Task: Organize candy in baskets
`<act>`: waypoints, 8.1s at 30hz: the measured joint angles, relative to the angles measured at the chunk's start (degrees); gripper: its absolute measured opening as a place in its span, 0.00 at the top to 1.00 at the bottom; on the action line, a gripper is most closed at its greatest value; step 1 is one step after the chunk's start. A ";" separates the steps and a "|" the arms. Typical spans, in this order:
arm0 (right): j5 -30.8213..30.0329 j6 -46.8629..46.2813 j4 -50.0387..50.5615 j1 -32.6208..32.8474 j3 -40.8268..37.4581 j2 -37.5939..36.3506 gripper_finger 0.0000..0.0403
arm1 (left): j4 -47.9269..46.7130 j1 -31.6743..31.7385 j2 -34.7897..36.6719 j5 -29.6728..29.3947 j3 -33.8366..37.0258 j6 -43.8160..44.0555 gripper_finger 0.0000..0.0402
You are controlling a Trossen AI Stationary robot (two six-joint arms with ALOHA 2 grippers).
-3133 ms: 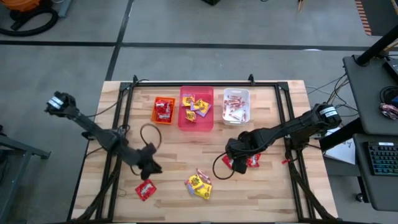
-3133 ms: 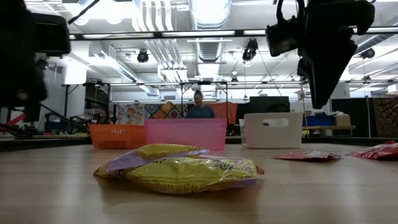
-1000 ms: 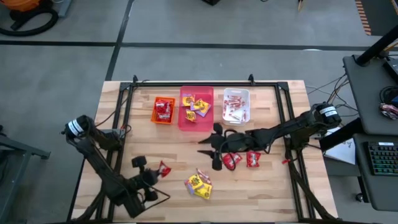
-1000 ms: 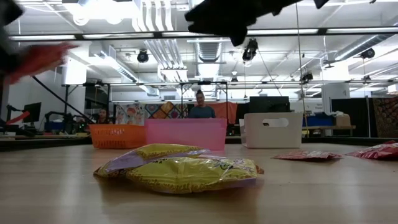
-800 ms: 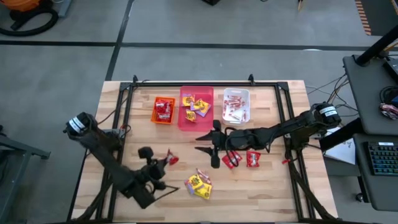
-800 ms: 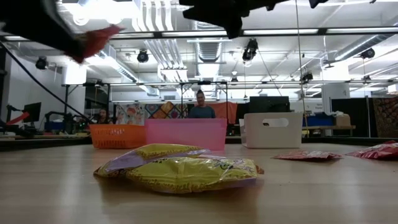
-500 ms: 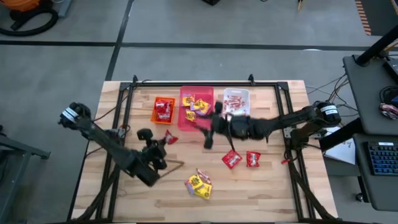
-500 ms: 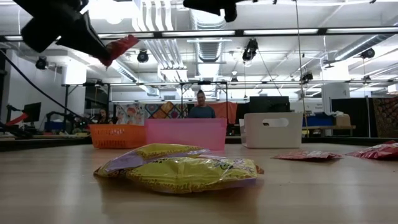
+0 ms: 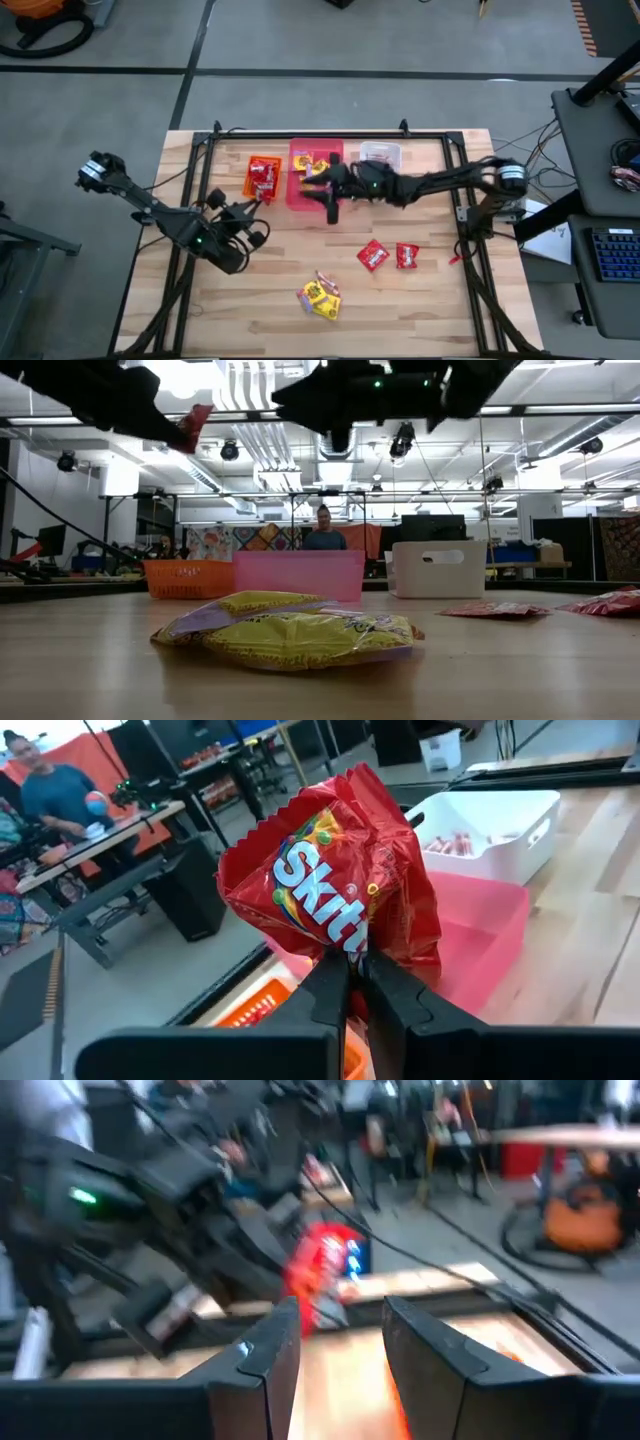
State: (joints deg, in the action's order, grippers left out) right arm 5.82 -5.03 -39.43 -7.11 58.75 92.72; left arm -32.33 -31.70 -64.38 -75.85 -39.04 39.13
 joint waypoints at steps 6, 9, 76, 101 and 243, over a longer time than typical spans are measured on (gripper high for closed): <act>-4.19 -0.95 -21.14 2.76 0.29 10.28 0.66 | 18.13 0.23 -2.20 -1.12 4.91 -10.68 1.00; -6.03 -1.10 -22.50 3.08 2.59 13.82 0.62 | 20.81 0.40 -3.11 -2.28 5.00 -12.10 1.00; -8.61 -5.72 13.06 -9.08 37.59 34.25 0.91 | 1.00 6.40 20.67 6.39 -2.51 -10.10 0.75; -5.85 -10.02 31.05 -9.69 60.14 48.64 0.68 | -1.69 6.43 26.60 6.35 -1.27 -11.65 0.75; -9.90 -28.80 92.18 21.07 40.38 33.27 0.85 | -2.07 4.35 5.63 26.93 -0.88 -8.54 0.75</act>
State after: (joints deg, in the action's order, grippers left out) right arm -4.08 -33.83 52.75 13.96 99.13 125.99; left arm -34.40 -27.35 -58.75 -48.91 -39.92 30.59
